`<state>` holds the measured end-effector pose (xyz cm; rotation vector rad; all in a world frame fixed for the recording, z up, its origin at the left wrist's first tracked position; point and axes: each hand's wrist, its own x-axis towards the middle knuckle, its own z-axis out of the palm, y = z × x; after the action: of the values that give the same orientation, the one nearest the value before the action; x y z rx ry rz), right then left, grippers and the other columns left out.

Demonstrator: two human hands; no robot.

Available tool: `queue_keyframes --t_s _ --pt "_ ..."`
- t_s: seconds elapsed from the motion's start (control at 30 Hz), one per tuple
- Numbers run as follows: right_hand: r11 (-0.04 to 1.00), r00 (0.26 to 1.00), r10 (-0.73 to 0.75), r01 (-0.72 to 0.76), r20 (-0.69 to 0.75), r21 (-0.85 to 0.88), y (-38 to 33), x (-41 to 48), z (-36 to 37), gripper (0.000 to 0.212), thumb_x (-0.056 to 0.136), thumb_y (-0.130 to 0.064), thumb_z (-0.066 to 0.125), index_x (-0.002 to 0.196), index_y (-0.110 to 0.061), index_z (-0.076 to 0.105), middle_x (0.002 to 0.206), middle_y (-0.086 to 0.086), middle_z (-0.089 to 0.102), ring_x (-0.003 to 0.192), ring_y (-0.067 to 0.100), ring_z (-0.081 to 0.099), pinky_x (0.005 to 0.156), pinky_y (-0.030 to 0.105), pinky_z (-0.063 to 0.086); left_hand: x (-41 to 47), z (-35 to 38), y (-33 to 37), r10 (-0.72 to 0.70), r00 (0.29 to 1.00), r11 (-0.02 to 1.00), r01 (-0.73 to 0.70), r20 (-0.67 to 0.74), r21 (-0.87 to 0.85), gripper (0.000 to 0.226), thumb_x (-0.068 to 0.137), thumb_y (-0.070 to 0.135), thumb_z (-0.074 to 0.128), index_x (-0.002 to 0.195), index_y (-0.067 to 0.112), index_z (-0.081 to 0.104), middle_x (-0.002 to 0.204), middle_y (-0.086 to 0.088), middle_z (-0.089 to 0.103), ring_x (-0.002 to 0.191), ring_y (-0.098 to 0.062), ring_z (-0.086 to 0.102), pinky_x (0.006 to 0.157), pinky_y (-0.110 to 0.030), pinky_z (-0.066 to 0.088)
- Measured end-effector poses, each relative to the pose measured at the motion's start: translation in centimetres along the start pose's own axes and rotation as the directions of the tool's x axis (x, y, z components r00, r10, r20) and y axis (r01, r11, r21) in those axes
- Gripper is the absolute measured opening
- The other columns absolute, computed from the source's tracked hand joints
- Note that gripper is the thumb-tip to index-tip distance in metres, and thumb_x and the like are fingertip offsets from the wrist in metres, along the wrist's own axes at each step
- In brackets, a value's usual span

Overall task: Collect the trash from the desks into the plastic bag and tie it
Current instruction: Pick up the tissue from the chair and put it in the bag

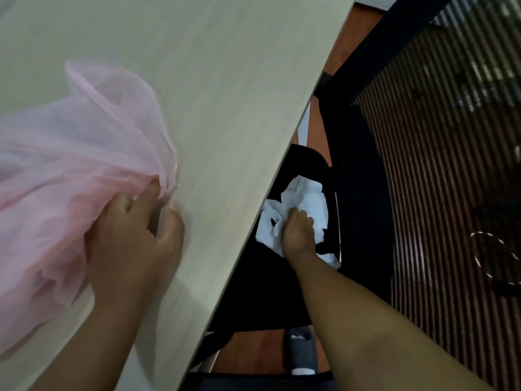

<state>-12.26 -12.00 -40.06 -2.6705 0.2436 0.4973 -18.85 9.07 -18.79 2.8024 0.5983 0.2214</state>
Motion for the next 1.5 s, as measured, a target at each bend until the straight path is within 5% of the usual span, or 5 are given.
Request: queue_keyframes --t_s 0.27,0.4,0.67,0.87,1.5 --pt "0.983 0.962 0.169 -0.179 -0.216 -0.027 1.2 -7.1 0.3 0.017 0.079 -0.011 0.065 0.094 -0.005 0.060 0.103 0.018 0.059 0.094 0.036 0.054 0.078 0.044 0.043 -0.1 -0.2 0.0 0.009 1.000 1.000 -0.009 0.018 -0.025 0.037 0.089 0.032 0.057 0.125 0.024 0.060 0.078 -0.006 0.044 0.080 -0.032 0.051 0.070 -0.038 0.039" --pt "0.948 0.949 0.309 -0.312 -0.060 -0.063 2.3 -9.0 2.1 0.054 0.076 -0.062 0.060 0.110 -0.020 0.056 0.156 0.015 0.019 0.133 0.040 0.016 0.102 0.060 0.024 -0.1 -0.1 -0.1 0.011 1.000 1.000 -0.011 0.000 -0.028 0.042 0.089 0.036 0.054 0.131 0.027 0.058 0.079 -0.004 0.042 0.080 -0.032 0.051 0.072 -0.039 0.040" --pt "0.971 0.969 0.238 -0.236 0.065 -0.034 2.4 -6.5 4.1 0.101 0.071 -0.087 0.039 0.148 -0.047 -0.011 0.161 0.007 -0.017 0.142 0.045 -0.016 0.106 0.069 0.011 -0.1 0.3 -0.7 0.026 1.000 0.999 -0.026 0.002 -0.021 0.039 0.093 0.041 0.049 0.128 0.027 0.058 0.081 -0.006 0.046 0.080 -0.031 0.050 0.075 -0.042 0.044" --pt "0.989 0.973 0.116 -0.132 -0.198 -0.066 2.2 -5.9 4.2 0.054 0.080 -0.038 0.066 0.127 -0.015 0.053 0.128 0.019 0.049 0.113 0.038 0.044 0.092 0.049 0.036 -0.1 0.1 -0.5 0.025 1.000 0.999 -0.025 0.003 -0.023 0.040 0.094 0.040 0.049 0.130 0.027 0.058 0.086 -0.012 0.050 0.086 -0.035 0.052 0.081 -0.047 0.047" --pt "0.976 0.991 -0.036 0.062 -0.126 0.207 0.3 -9.7 -8.7 0.017 0.096 -0.012 0.044 0.111 -0.005 0.043 0.105 0.017 0.053 0.084 0.029 0.050 0.068 0.036 0.037 -0.3 -1.1 -0.6 0.024 0.998 0.973 -0.037 -0.058 -0.227 0.025 0.096 0.018 0.049 0.117 0.008 0.059 0.100 -0.022 0.068 0.093 -0.040 0.062 0.076 -0.043 0.044"
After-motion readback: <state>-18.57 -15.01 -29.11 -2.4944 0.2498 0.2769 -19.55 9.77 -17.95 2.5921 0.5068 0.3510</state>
